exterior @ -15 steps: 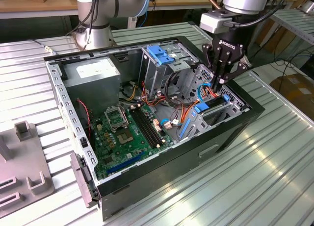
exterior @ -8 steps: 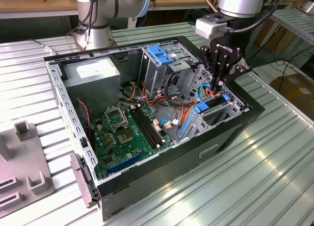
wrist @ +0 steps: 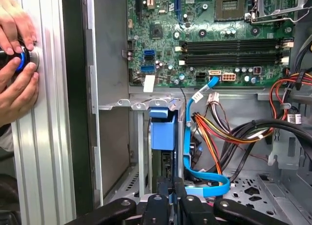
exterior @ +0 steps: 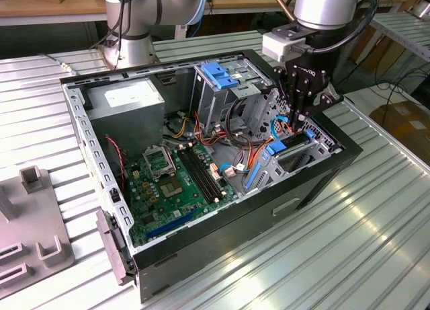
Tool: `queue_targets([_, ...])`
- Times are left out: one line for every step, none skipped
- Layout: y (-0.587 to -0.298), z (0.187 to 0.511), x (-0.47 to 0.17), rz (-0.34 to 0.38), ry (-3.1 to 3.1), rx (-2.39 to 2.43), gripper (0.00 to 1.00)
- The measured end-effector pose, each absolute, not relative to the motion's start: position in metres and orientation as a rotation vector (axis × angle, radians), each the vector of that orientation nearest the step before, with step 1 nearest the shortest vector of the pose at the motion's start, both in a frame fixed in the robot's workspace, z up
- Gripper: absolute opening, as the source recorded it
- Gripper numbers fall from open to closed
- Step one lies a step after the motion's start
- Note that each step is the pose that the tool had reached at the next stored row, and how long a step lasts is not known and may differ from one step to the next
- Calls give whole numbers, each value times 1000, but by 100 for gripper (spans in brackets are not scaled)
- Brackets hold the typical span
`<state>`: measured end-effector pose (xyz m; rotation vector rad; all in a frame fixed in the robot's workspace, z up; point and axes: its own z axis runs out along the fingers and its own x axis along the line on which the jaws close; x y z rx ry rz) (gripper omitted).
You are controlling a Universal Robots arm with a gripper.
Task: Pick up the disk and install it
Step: 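Insert the second disk wire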
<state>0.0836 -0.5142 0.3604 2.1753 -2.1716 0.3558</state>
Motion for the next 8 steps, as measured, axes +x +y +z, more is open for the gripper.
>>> queue_targets([-515, 360, 83, 353, -2178, 2180, 16])
queue_targets([-515, 360, 81, 353, -2185, 2185, 16])
queue_targets([-516, 360, 79, 355, -2189, 2187, 16])
queue_targets([-516, 360, 78, 357, -2192, 2189, 16])
queue_targets([-517, 359, 77, 358, -2193, 2190, 16])
queue_targets([-518, 358, 77, 360, -2195, 2192, 16])
queue_targets([-519, 358, 77, 360, -2195, 2192, 16])
queue_targets([-520, 358, 77, 360, -2196, 2192, 16])
